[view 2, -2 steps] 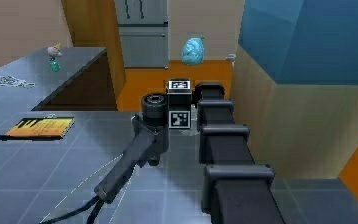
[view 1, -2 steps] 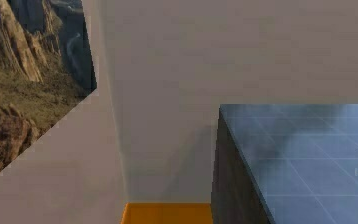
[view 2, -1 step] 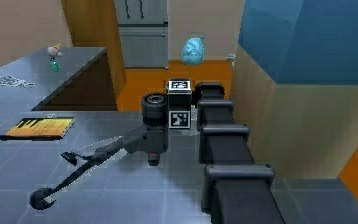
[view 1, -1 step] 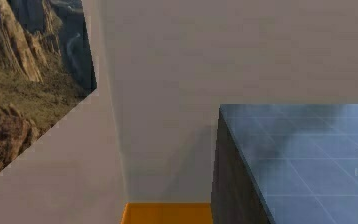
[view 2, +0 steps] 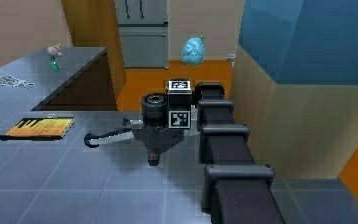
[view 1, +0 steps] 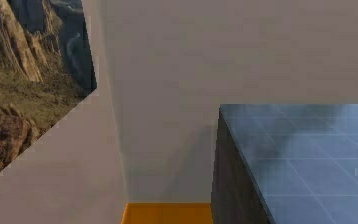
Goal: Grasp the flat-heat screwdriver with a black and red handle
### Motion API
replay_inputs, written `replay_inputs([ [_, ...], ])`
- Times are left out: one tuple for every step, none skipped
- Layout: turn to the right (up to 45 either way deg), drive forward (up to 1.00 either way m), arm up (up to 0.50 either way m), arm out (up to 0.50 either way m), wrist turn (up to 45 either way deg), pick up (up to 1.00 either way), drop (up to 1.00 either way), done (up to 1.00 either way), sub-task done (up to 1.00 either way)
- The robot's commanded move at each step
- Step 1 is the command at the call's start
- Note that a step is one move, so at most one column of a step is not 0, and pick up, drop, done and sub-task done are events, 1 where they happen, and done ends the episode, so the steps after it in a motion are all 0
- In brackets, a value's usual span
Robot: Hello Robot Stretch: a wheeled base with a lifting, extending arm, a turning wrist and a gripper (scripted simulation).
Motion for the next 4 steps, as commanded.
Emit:
replay_inputs([
  [0.0, 0.00, 0.00, 0.00, 30.0, 0.00, 0.00, 0.00, 0.00],
  [0.0, 0.00, -0.14, 0.00, 0.0, 0.00, 0.00, 0.00, 0.00],
  [0.0, 0.00, 0.00, 0.00, 0.0, 1.00, 0.00, 0.00, 0.00],
  [0.0, 0.00, 0.10, 0.00, 0.0, 0.00, 0.00, 0.00, 0.00],
])
